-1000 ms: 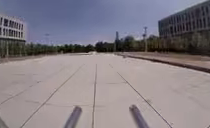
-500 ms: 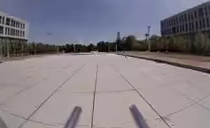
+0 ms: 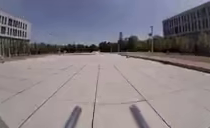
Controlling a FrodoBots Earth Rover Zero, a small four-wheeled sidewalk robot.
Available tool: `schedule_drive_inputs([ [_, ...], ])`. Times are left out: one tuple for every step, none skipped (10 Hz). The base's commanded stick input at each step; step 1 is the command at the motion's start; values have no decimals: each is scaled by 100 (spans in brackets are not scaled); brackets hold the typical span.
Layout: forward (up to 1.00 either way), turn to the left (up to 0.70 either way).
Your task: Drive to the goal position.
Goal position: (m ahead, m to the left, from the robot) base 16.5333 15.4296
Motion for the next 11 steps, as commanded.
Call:
schedule_drive_inputs([
  [70, 0],
  [70, 0],
  [70, 0],
  [70, 0],
  [70, 0],
  [70, 0],
  [70, 0],
  [70, 0],
  [70, 0],
  [70, 0],
  [70, 0],
])
